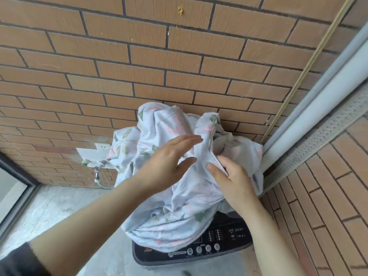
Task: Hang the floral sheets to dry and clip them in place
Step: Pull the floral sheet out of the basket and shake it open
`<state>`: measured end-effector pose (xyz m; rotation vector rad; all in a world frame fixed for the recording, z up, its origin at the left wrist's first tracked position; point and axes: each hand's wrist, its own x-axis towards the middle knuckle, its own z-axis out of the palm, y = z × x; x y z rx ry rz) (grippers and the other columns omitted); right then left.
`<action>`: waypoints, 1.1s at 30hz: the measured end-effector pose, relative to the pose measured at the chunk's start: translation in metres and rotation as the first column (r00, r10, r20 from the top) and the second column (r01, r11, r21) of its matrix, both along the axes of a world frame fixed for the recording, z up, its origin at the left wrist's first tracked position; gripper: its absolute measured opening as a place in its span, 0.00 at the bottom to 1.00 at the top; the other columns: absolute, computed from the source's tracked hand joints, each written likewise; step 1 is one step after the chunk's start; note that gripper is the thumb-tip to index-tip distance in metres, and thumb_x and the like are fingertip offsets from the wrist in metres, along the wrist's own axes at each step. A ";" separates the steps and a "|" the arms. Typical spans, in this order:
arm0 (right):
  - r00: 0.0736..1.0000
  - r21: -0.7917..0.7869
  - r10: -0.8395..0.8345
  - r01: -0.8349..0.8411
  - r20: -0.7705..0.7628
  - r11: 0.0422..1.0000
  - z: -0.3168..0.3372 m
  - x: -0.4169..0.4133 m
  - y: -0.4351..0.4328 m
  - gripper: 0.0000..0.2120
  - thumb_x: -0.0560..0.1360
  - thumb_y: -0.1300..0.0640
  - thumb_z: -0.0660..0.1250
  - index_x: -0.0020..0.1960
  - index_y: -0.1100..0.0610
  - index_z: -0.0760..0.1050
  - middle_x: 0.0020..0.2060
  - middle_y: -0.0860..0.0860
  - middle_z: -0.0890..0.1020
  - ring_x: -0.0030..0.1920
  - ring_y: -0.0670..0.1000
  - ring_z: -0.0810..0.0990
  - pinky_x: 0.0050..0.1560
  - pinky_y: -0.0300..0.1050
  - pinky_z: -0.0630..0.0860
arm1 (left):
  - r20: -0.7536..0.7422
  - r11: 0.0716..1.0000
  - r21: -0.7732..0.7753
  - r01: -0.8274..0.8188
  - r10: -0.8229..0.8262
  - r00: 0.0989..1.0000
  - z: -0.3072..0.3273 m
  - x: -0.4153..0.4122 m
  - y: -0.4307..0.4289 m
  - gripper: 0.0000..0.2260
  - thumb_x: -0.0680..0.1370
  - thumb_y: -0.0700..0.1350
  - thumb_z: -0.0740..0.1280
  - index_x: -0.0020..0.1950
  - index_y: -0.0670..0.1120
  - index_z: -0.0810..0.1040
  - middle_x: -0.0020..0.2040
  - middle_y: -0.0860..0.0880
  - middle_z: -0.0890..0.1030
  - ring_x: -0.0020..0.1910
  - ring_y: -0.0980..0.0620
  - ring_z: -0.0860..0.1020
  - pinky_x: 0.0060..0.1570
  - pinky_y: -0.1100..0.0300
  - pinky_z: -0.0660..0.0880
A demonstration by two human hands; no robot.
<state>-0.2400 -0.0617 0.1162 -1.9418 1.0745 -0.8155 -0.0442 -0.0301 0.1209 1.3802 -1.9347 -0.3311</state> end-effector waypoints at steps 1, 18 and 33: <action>1.000 0.000 -0.001 0.001 0.002 1.000 0.003 -0.005 0.006 0.16 0.79 0.56 0.65 0.35 0.61 0.67 0.26 0.47 0.63 0.29 0.42 0.61 0.30 0.34 0.60 | 0.043 0.999 0.003 0.053 -0.053 0.998 0.005 -0.002 -0.006 0.21 0.79 0.41 0.65 0.72 0.47 0.69 0.69 0.52 0.73 0.66 0.55 0.70 0.63 0.68 0.67; 0.997 -0.012 -0.069 0.069 0.041 0.998 0.028 -0.105 0.069 0.20 0.77 0.58 0.68 0.28 0.49 0.70 0.28 0.47 0.58 0.31 0.45 0.58 0.31 0.39 0.55 | 0.447 0.958 0.087 0.272 -0.282 0.849 0.028 -0.057 -0.004 0.17 0.75 0.64 0.63 0.46 0.51 0.79 0.41 0.63 0.74 0.45 0.54 0.70 0.49 0.55 0.71; 0.988 -0.071 -0.043 0.054 0.151 0.996 0.034 -0.170 0.079 0.10 0.75 0.56 0.70 0.35 0.50 0.78 0.26 0.47 0.73 0.30 0.43 0.68 0.32 0.36 0.64 | 0.330 0.998 -0.056 -0.039 0.055 0.942 0.050 -0.114 0.101 0.12 0.78 0.54 0.58 0.54 0.48 0.74 0.45 0.53 0.76 0.42 0.51 0.75 0.41 0.58 0.71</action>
